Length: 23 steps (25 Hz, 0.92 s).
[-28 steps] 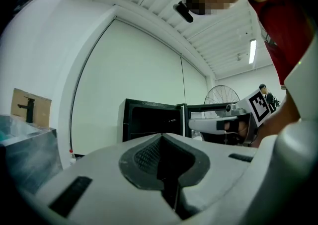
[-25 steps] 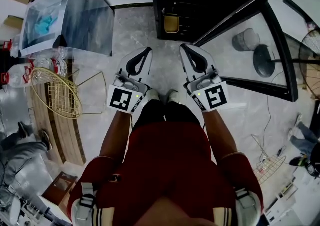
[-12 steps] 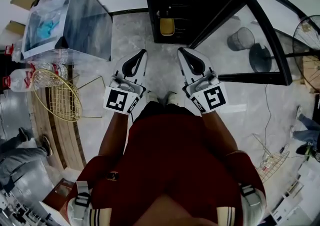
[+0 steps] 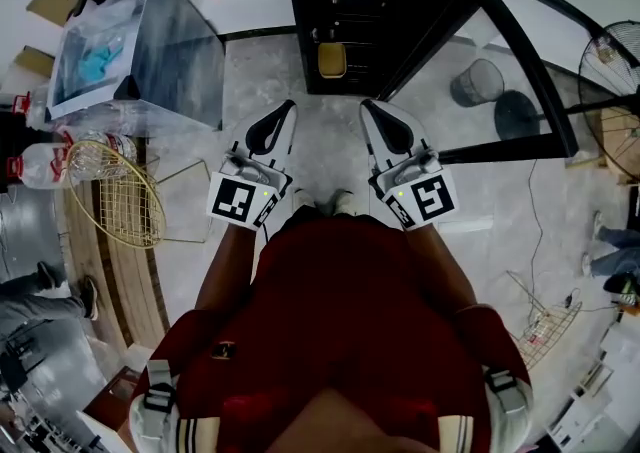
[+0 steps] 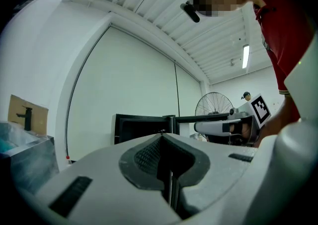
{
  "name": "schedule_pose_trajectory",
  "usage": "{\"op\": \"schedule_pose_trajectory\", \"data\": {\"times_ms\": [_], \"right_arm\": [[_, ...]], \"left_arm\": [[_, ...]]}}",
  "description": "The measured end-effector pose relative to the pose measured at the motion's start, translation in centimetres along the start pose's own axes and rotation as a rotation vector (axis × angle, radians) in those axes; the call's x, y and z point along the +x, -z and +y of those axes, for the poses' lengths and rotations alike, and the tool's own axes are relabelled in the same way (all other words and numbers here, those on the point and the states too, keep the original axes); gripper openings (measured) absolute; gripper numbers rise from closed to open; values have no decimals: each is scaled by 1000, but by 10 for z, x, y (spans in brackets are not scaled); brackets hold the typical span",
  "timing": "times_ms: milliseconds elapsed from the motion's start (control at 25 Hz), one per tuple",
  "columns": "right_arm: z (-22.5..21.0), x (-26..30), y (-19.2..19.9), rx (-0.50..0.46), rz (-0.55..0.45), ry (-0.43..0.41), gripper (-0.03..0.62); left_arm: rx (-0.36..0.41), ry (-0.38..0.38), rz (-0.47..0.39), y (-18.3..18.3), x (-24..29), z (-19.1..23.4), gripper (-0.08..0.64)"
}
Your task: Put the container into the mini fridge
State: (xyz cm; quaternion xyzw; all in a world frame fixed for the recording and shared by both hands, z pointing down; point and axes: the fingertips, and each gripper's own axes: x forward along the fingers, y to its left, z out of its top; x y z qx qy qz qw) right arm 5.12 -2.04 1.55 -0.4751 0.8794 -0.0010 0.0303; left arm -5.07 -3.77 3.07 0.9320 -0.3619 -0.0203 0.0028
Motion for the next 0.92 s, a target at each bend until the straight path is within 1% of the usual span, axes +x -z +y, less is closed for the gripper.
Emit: {"op": "schedule_pose_trajectory", "data": {"times_ms": [200,480,920], "right_arm": [[5,-6,2,5,2,21,-2],[6,-13,3,-14,12,52,-2],[7,-8,5,-27,25,53,-2]], "left_arm": [[0,29,-2,0,-2,-6,6],[1,57,-14,0,-1,-8,6],[-1,64,-15,3,-2,-5,6]]}}
